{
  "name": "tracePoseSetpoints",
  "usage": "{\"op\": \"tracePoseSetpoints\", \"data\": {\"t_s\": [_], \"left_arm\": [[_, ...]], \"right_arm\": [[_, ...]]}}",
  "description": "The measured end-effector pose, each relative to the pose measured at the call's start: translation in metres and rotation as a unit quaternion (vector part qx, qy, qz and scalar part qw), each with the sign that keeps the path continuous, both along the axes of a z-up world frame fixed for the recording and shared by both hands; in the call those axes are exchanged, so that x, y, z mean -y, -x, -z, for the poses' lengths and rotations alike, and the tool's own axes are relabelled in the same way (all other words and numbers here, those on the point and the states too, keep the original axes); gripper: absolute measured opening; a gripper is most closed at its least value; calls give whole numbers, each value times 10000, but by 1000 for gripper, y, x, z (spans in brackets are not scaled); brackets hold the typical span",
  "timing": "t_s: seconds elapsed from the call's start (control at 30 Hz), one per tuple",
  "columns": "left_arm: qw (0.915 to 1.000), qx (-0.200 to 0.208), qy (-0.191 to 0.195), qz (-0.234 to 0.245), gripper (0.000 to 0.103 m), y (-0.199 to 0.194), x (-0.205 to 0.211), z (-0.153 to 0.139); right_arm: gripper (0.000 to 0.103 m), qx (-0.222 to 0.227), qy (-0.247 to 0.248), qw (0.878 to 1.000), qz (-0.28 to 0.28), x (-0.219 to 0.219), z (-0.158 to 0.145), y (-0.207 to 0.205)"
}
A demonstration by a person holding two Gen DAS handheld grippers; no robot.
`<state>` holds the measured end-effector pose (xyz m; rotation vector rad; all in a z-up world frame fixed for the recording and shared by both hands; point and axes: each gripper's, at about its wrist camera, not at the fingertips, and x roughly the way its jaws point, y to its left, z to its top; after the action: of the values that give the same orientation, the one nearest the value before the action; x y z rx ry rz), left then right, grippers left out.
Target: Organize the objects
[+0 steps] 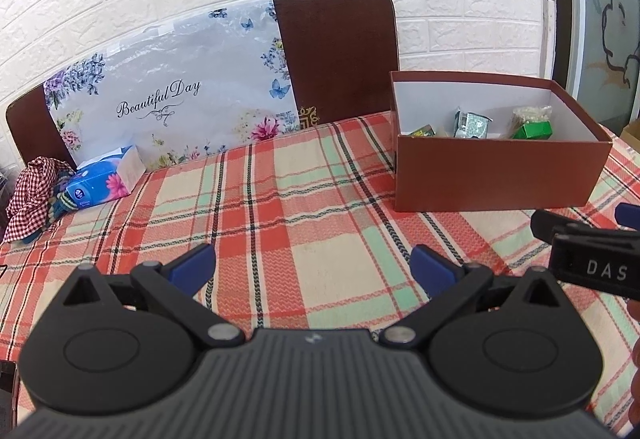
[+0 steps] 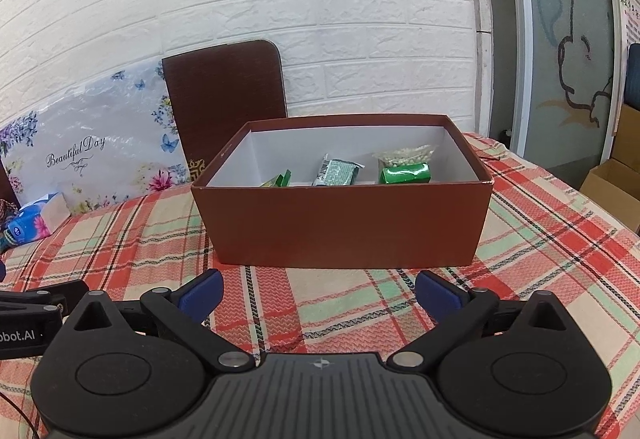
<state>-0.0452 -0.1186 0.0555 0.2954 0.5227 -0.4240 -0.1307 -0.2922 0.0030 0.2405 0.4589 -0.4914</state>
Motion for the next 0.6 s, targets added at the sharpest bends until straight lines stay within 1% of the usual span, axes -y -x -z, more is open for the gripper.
{"op": "tracePoseSetpoints", "data": {"t_s": [0.6], "left_arm": [[9998,-145,-119,35,103,-2,0,7]], "right_arm": [[101,-45,-69,9999,-97,-8,3,0]]}}
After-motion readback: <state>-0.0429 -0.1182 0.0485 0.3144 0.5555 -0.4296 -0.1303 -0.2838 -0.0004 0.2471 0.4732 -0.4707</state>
